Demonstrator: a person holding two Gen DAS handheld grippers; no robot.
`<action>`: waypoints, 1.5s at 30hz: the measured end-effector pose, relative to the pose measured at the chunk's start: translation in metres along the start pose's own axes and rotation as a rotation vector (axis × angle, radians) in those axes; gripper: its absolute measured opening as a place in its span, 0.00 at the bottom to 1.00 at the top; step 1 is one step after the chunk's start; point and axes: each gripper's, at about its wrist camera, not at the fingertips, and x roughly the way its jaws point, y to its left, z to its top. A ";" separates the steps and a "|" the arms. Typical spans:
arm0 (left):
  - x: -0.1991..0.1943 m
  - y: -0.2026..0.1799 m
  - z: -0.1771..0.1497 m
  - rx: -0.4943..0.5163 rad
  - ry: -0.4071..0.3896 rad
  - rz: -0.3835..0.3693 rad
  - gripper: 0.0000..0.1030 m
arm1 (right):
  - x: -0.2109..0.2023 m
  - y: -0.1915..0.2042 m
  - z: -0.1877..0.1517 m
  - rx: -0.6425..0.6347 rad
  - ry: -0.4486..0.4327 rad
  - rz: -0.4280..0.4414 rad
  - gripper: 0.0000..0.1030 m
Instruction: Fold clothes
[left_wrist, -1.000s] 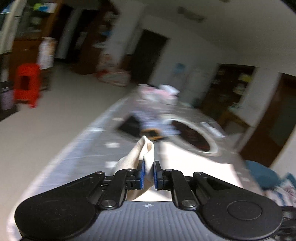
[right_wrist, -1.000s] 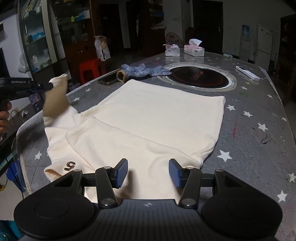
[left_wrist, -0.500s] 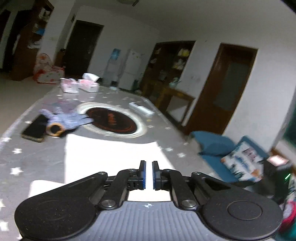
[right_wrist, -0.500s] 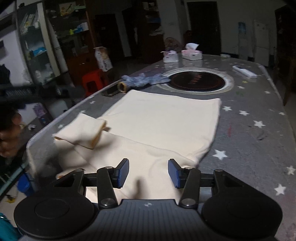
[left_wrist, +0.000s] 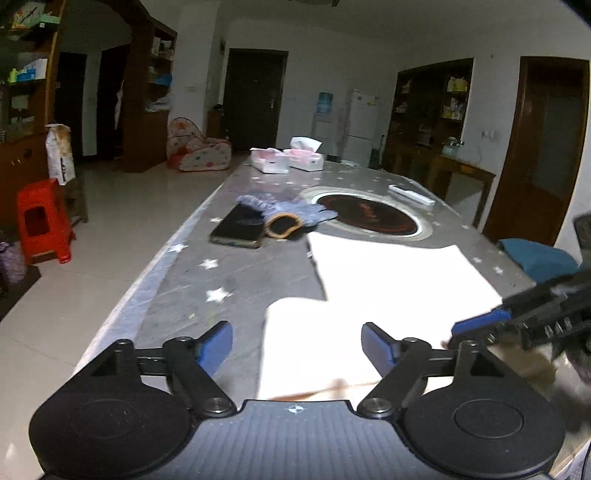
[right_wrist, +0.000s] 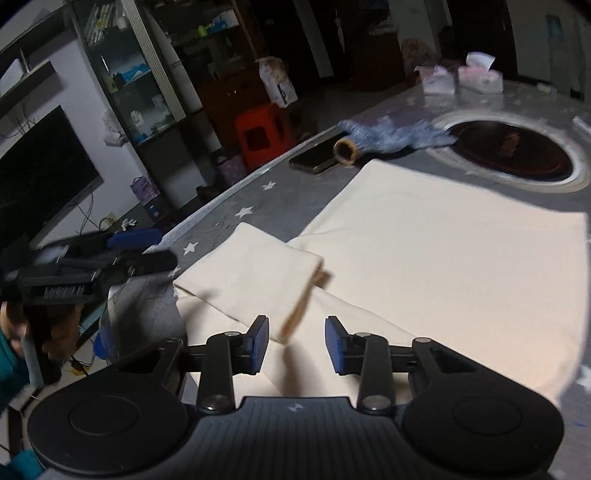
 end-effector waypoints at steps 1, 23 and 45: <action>-0.002 0.001 -0.003 0.005 0.002 0.001 0.87 | 0.004 0.000 0.001 0.006 0.008 0.006 0.33; 0.025 -0.039 -0.027 0.182 0.051 0.014 0.99 | -0.060 0.036 0.029 -0.133 -0.126 -0.090 0.06; 0.017 -0.036 -0.018 0.272 0.126 -0.007 1.00 | -0.115 -0.029 -0.064 -0.041 -0.019 -0.319 0.10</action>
